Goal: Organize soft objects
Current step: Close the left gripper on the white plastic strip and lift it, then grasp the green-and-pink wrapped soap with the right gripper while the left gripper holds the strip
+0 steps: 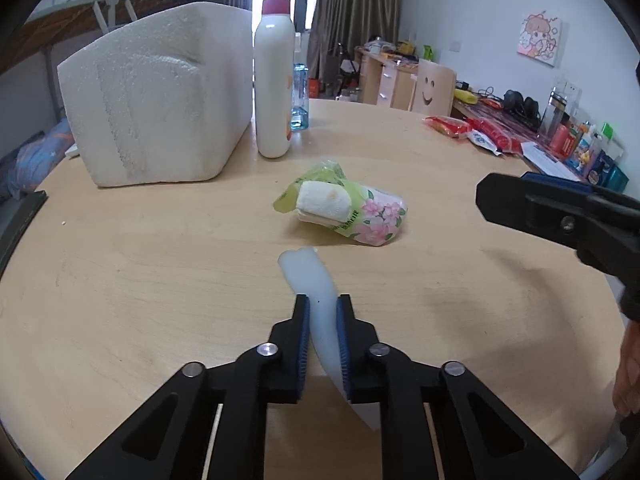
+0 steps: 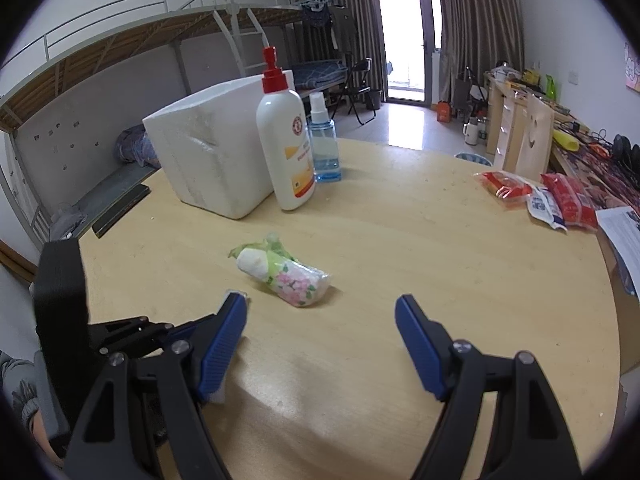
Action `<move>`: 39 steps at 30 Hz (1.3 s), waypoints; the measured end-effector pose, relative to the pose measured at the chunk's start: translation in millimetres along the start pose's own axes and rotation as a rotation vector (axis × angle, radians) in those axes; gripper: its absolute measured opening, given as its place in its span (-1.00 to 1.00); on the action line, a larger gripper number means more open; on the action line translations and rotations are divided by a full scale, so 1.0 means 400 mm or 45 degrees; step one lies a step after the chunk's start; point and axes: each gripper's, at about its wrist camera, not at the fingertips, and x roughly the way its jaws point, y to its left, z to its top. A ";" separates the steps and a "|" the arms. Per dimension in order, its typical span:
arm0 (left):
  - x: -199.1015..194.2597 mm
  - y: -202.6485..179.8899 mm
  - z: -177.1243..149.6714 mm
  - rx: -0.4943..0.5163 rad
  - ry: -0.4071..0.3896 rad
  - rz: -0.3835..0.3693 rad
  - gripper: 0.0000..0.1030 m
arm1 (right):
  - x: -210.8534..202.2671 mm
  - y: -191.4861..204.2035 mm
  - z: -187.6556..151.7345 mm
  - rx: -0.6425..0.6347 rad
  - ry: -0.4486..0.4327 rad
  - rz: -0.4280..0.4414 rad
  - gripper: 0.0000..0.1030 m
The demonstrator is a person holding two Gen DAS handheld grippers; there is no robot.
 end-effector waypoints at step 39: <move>-0.038 0.191 0.028 -0.024 -0.055 -0.042 -0.78 | 0.265 0.086 0.065 -0.277 0.354 -0.025 -0.36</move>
